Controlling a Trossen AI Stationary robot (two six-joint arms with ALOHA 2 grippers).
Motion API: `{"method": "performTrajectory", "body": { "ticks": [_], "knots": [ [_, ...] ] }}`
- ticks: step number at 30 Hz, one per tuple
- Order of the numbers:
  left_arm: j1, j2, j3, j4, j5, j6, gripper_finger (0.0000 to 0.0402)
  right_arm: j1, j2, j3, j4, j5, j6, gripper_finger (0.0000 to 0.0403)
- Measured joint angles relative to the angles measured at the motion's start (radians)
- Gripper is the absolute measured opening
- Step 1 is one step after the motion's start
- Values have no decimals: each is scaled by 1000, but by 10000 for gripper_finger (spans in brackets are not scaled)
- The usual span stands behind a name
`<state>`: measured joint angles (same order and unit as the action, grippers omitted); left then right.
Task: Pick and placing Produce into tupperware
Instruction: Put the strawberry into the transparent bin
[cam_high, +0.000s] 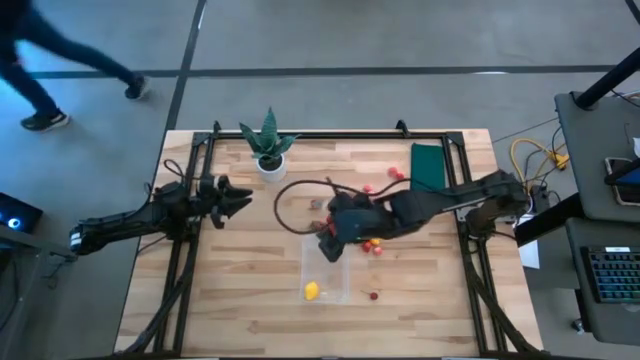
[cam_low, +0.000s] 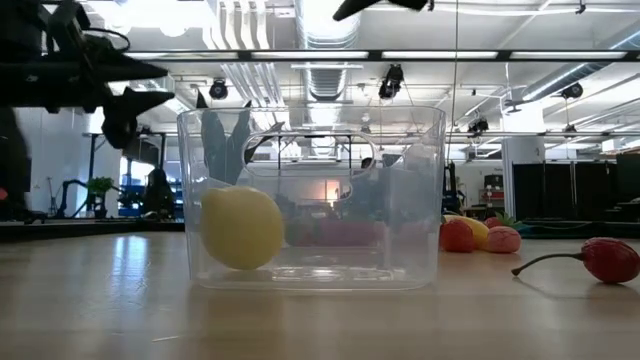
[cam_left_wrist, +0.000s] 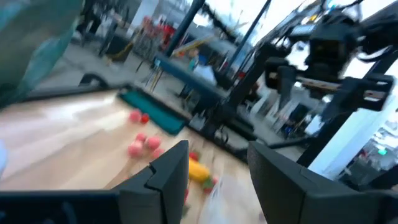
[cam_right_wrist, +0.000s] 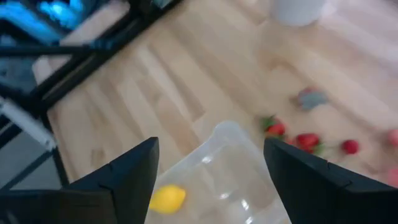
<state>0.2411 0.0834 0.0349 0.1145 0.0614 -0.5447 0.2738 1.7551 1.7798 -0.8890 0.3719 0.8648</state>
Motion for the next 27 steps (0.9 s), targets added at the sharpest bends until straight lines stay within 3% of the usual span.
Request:
{"method": "performTrajectory", "body": {
  "ticks": [4,7,12,20,27],
  "knots": [
    [0,1,0,113,-7,-5,150,14,-22,0,-80,22,54,274],
    [1,6,1,209,-17,-104,150,17,-24,-2,-142,22,86,272],
    [-1,83,16,129,45,-109,150,23,-29,-2,-188,22,101,272],
    [-1,356,160,106,147,177,150,-1,-70,-2,-276,6,161,272],
    [-1,708,343,-20,134,447,150,-51,-167,-3,-316,68,160,272]
  ]
}}
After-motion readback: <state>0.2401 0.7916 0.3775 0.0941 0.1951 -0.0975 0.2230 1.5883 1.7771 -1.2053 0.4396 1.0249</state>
